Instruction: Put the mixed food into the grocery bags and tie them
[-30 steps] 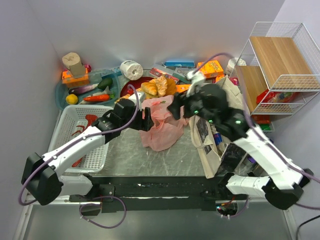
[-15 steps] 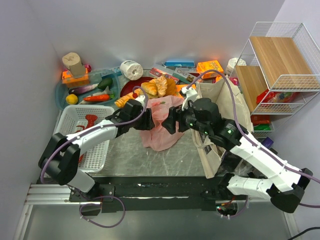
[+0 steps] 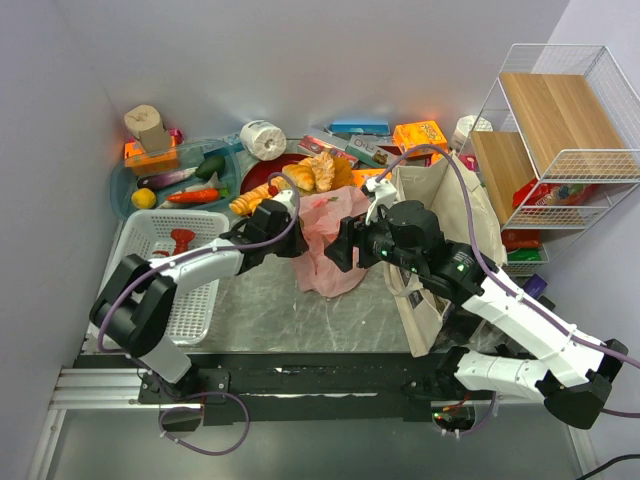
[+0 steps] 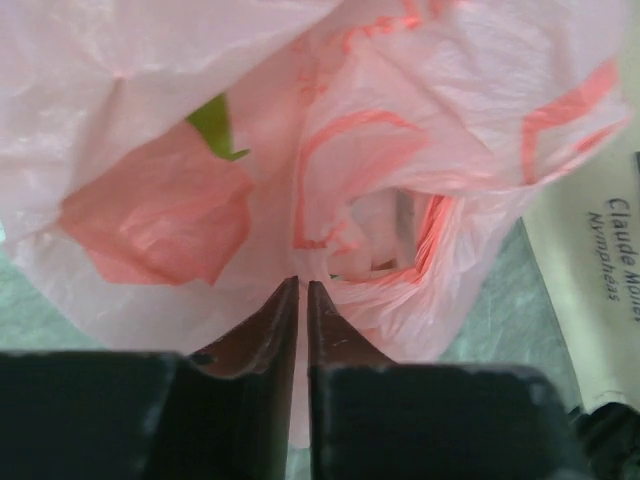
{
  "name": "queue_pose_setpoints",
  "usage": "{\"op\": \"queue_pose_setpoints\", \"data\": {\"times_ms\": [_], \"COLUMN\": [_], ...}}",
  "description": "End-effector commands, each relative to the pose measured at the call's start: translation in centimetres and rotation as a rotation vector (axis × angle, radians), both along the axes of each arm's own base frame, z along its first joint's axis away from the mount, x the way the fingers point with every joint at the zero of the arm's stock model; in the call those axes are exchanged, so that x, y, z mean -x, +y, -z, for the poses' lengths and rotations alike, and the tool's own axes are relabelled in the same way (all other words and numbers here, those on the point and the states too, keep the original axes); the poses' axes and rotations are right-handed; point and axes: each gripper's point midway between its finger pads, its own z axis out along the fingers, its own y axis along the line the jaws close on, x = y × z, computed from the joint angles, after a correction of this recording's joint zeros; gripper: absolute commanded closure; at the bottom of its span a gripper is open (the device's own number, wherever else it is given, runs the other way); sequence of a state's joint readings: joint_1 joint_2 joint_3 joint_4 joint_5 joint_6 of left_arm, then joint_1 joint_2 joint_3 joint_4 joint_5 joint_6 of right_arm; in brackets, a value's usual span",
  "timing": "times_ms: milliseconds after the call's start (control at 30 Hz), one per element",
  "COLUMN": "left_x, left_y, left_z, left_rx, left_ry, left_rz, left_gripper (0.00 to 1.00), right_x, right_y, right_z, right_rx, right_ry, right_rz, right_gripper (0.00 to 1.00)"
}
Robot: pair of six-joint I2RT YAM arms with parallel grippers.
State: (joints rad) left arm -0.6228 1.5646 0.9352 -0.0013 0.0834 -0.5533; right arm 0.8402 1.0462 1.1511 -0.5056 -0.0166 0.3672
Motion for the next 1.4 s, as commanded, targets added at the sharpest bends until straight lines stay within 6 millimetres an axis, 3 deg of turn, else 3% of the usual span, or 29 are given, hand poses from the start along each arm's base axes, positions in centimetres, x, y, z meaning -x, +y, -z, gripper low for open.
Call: {"op": "queue_pose_setpoints", "data": {"times_ms": [0,67,267,400,433,467,567,700,833,967,1200,1300,1367], "left_x": [-1.2,-1.2,0.3,1.2,1.4,1.6,0.7,-0.2,-1.2,-1.8,-2.4,-3.0,-3.2], "left_y": [-1.3,-1.3,-1.1,-0.5,-0.5,-0.6,-0.6,-1.1,-0.8,-0.4,-2.3,-2.5,-2.7], "left_z": [-0.8,-1.1,-4.4,-5.6,-6.0,-5.7,-5.1,-3.6,-2.5,-2.1,-1.5,-0.9,-0.6], "left_rx": [0.037,0.031,0.057,0.070,0.085,0.086,0.063,0.034,-0.006,-0.024,0.048,0.045,0.043], "left_ry": [-0.040,-0.048,-0.125,-0.134,-0.140,-0.136,-0.130,-0.099,-0.100,-0.115,-0.104,-0.094,-0.091], "left_rz": [0.021,0.030,0.115,0.111,0.118,0.121,0.099,0.095,0.067,0.034,0.059,0.041,0.041], "left_gripper": [0.93,0.99,0.99,0.98,0.91,0.74,0.57,0.54,0.41,0.41,0.48,0.54,0.63], "right_x": [0.1,0.2,-0.8,-2.5,-2.7,-3.1,-3.2,-2.5,-1.7,-1.2,-1.4,-1.2,-1.0], "right_y": [-0.2,-0.3,-0.5,-0.8,-0.8,-0.9,-0.4,-0.1,-0.3,-0.4,-0.3,-0.4,-0.6], "right_z": [-0.9,-0.8,0.3,2.0,2.0,2.2,1.7,1.2,1.5,1.5,1.9,2.1,2.2], "right_rx": [-0.030,-0.023,0.033,0.125,0.134,0.134,0.085,0.042,0.028,0.004,0.016,0.012,0.016], "right_ry": [-0.022,-0.021,-0.028,0.004,0.006,0.015,0.014,0.014,0.019,0.017,0.025,0.026,0.027], "right_rz": [0.011,0.009,0.045,0.105,0.116,0.130,0.110,0.085,0.066,0.055,0.054,0.053,0.054], "right_gripper": [0.25,0.25,0.23,0.22,0.22,0.22,0.22,0.22,0.22,0.21,0.21,0.21,0.21]}}
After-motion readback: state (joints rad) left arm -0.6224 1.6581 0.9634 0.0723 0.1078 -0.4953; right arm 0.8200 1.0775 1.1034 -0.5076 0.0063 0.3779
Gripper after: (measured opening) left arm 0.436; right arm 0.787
